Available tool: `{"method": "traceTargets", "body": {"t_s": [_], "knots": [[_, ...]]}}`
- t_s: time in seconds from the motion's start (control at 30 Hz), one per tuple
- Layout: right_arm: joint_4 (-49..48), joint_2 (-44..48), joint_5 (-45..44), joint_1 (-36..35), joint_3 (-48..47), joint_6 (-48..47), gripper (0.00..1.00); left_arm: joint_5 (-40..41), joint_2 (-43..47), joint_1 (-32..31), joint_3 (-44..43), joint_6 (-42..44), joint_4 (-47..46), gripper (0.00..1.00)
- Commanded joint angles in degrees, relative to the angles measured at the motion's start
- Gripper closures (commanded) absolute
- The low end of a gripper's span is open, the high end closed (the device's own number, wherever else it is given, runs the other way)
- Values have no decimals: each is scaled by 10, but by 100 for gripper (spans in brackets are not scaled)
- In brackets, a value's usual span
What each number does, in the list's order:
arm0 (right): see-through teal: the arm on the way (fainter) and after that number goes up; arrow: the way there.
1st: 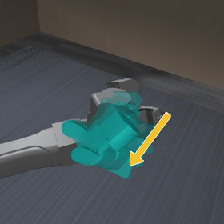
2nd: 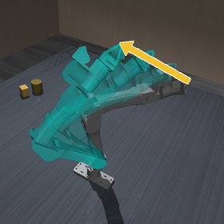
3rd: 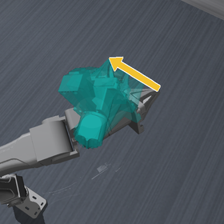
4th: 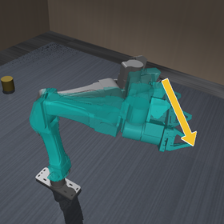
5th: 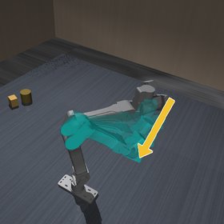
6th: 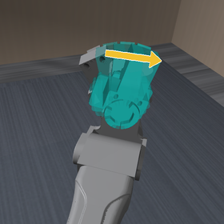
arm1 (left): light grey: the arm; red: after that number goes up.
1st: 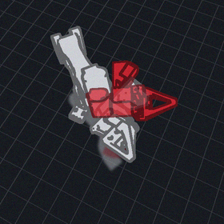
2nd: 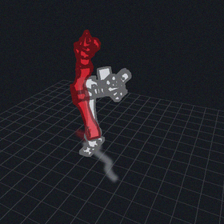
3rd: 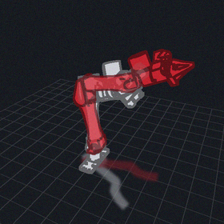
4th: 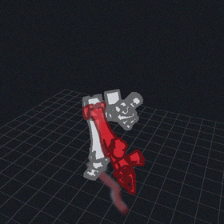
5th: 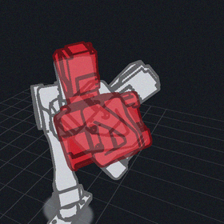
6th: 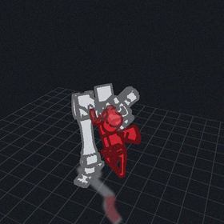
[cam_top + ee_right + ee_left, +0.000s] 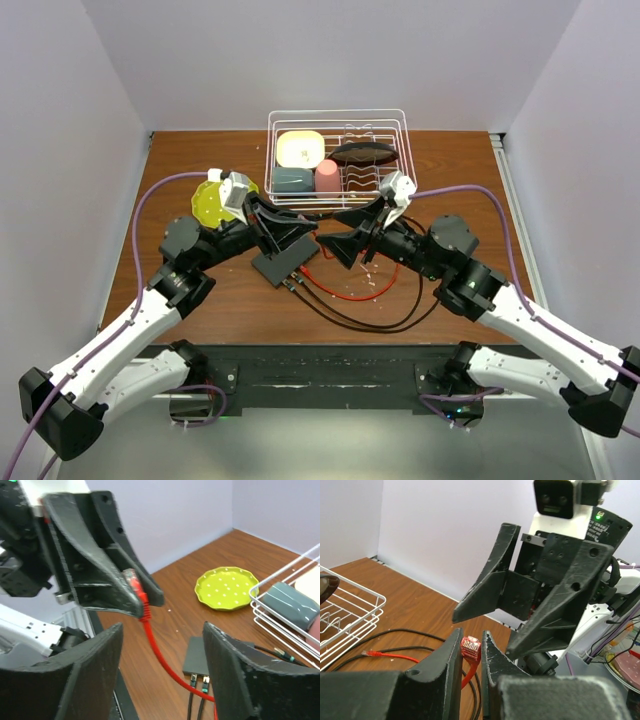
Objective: Insert the plug into the switch port
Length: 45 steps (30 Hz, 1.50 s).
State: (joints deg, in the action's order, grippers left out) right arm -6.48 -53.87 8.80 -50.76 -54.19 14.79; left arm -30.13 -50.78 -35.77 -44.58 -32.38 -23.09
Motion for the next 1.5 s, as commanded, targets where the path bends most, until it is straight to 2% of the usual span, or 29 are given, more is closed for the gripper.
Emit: {"method": "traceTargets", "body": {"t_s": [0.0,0.43,0.5,0.7,0.97,1.2,1.27,1.3,1.37,1.47], "knots": [[-40,11,43,-2,0,-3,34,7,1,-2,-26,-5,-13,100],[-54,-25,67,-5,-9,1,44,2,7,-1,-26,-7,-15,100],[-52,-33,69,-5,-14,-1,50,0,8,-2,-26,-7,-15,100],[-59,-44,76,-5,-18,2,57,-2,8,-1,-25,-7,-17,100],[-62,-49,83,-5,-24,9,71,-1,3,-1,-24,-5,-18,100],[-68,-36,70,-5,-22,13,74,-7,-3,-1,-25,-5,-19,100],[-70,-35,67,-6,-21,13,77,-10,-5,-2,-25,-5,-20,100],[-70,-35,66,-5,-21,13,88,-12,-5,-1,-26,-5,-21,100],[-66,-40,67,-5,-25,12,100,-14,-7,-1,-26,-6,-23,100],[-64,-42,64,-5,-25,13,100,-17,-10,-1,-26,-4,-24,100]]}}
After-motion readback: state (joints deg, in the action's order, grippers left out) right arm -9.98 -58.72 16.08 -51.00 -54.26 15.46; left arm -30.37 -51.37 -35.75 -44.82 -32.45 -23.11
